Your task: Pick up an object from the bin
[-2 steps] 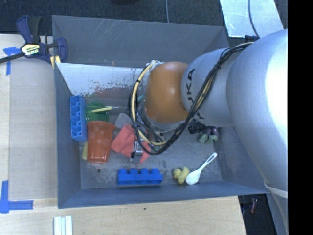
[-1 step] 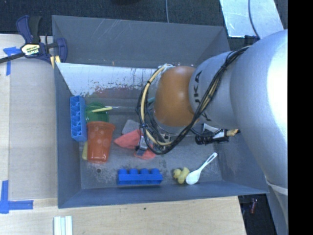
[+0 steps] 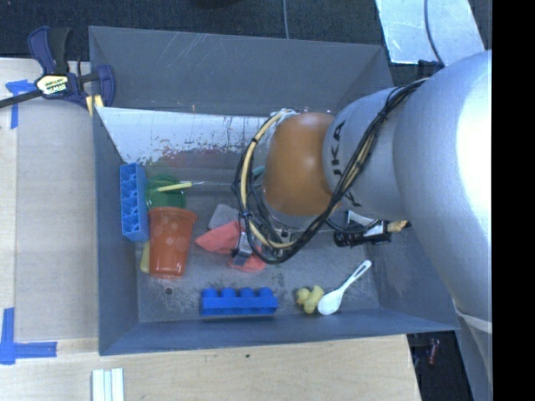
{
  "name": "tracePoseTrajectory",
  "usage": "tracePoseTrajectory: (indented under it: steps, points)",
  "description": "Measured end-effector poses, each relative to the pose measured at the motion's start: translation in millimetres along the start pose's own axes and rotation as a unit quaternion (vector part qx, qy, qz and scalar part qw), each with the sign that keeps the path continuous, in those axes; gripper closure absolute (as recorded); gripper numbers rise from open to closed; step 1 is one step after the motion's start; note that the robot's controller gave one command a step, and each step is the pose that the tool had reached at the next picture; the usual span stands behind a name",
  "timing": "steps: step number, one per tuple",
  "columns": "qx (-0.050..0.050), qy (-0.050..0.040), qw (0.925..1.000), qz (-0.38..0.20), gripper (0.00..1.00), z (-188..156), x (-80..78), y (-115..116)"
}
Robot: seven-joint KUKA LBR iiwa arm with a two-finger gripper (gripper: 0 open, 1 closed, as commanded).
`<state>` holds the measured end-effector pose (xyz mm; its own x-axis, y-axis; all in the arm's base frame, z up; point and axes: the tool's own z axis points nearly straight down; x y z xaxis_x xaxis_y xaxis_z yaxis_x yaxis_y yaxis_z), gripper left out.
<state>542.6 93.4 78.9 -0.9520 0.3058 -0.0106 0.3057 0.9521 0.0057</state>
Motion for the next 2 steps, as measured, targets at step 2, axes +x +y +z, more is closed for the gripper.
tracePoseTrajectory:
  steps: [2]
  points:
    - [0.002,0.0043,0.9988,-0.048,1.00,-132.7,-8.3,-8.5]
